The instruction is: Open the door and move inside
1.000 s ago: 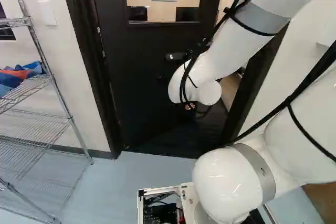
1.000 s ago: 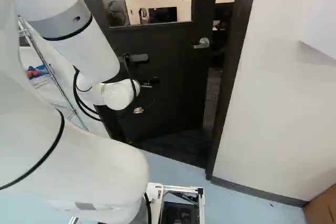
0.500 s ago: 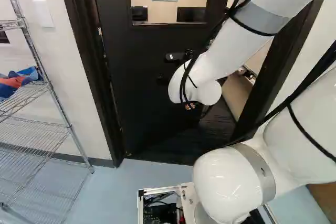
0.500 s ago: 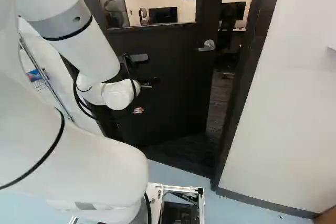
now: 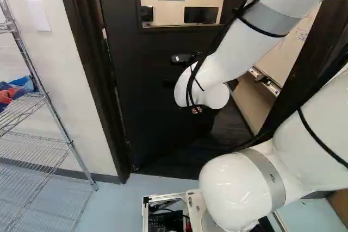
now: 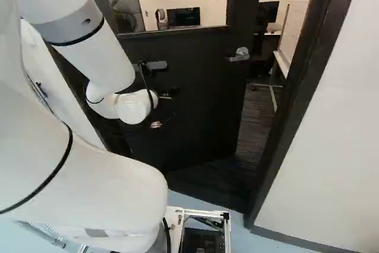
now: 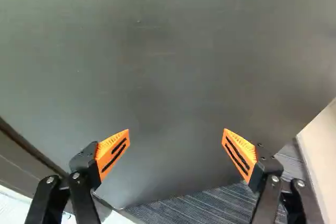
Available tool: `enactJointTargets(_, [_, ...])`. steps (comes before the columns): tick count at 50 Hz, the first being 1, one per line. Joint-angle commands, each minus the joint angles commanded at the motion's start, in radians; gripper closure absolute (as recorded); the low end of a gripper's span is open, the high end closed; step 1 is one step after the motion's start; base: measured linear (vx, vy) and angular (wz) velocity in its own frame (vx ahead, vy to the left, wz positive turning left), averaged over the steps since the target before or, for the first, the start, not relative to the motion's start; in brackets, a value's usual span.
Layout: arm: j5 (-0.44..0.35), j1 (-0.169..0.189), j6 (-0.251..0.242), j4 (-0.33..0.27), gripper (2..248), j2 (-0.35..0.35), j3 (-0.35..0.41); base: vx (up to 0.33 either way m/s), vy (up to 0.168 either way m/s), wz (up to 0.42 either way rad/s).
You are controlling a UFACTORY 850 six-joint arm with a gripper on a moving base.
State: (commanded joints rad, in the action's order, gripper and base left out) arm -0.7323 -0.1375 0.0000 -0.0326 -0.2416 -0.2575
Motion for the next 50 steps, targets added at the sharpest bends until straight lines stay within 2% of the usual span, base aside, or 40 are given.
enactJointTargets(22, [0.0, -0.002, 0.0, 0.0, 3, 0.0, 0.0, 0.108, 0.059, -0.018])
enactJointTargets(39, [0.0, -0.003, 0.0, 0.002, 3, 0.001, -0.001, 0.008, 0.004, -0.003])
enactJointTargets(50, [0.0, -0.002, 0.0, 0.066, 3, 0.008, -0.007, 0.0, 0.0, 0.0])
